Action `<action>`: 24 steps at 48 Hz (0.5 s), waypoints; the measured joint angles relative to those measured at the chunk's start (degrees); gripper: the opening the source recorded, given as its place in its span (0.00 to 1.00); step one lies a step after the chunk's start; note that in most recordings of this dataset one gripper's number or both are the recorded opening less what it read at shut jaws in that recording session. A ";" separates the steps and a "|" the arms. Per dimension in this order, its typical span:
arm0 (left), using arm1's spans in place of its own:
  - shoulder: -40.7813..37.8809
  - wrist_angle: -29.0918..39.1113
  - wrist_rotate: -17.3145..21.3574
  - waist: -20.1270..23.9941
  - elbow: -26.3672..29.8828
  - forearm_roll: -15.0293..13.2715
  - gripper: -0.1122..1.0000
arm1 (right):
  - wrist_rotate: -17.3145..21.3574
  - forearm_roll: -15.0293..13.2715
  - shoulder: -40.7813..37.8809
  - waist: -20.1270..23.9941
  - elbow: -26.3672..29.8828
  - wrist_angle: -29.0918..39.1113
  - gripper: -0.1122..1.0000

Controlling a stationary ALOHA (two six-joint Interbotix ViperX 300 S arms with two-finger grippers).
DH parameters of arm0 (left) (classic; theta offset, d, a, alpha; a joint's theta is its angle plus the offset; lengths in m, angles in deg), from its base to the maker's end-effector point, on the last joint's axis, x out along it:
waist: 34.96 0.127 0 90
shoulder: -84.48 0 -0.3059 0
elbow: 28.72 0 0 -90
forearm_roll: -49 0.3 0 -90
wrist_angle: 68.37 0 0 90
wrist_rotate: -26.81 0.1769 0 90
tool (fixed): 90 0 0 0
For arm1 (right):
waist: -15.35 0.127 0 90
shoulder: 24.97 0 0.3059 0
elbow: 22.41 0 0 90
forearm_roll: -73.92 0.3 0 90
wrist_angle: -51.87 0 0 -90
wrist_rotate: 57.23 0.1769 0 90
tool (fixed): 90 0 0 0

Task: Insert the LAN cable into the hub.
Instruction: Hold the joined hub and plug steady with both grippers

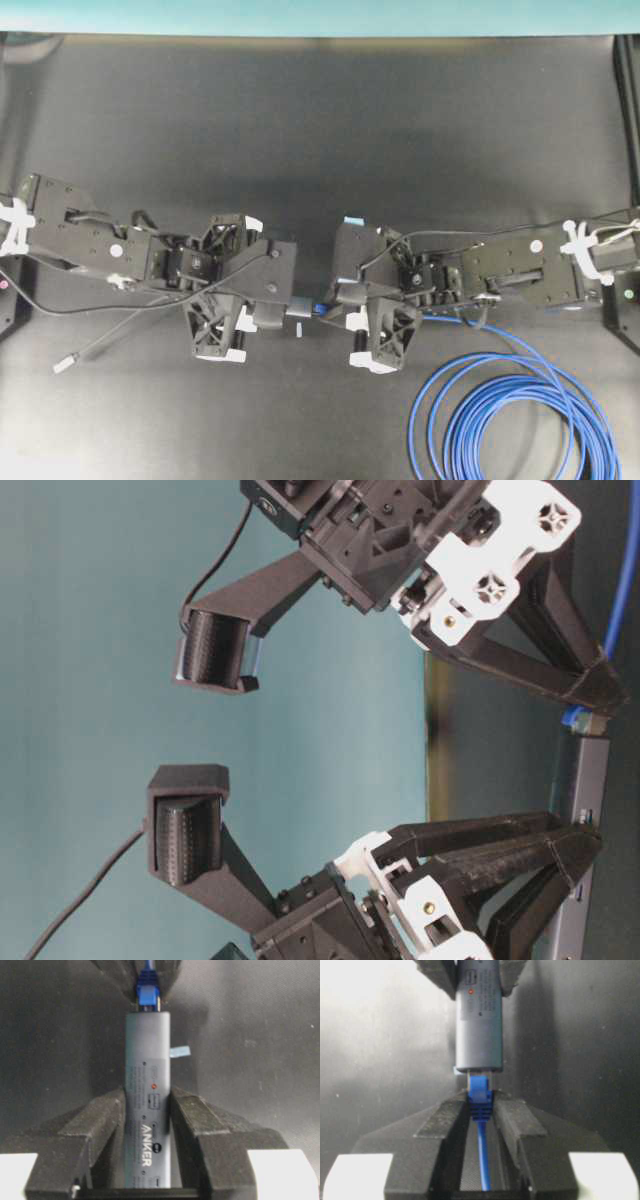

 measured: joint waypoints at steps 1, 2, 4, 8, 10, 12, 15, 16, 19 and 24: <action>0.00 -0.09 0.00 0.00 0.00 0.00 0.35 | 0.00 0.00 0.09 0.00 -0.18 -0.09 0.22; 0.00 -0.09 0.00 -0.09 0.00 0.00 0.35 | 0.00 0.00 0.18 0.00 -0.35 -0.26 0.22; 0.00 -0.26 0.00 0.00 -0.09 0.00 0.35 | 0.00 -0.09 0.35 -0.09 -0.62 -0.44 0.22; 0.00 -0.44 -0.09 0.00 -0.09 -0.09 0.35 | 0.00 0.00 0.62 -0.09 -1.14 -0.88 0.22; 0.00 -0.44 0.00 0.00 0.00 -0.09 0.35 | 0.00 0.00 0.70 -0.09 -1.41 -1.05 0.23; 0.00 -0.44 0.00 0.00 -0.09 0.00 0.35 | 0.00 -0.09 0.79 -0.09 -1.58 -1.41 0.26; 0.09 -0.53 0.00 0.00 -0.18 0.00 0.36 | 0.09 -0.09 0.88 -0.26 -1.85 -1.67 0.41; 0.09 -0.53 0.00 0.00 -0.26 0.00 0.36 | 0.00 0.00 0.97 -0.35 -1.93 -1.67 0.47; 0.09 -0.53 0.00 0.00 -0.26 0.00 0.36 | 0.00 -0.09 1.14 -0.70 -2.20 -1.85 0.63; 0.09 0.35 -0.09 0.09 -0.35 0.00 0.39 | 0.00 -0.09 1.41 -1.23 -2.72 -1.93 0.85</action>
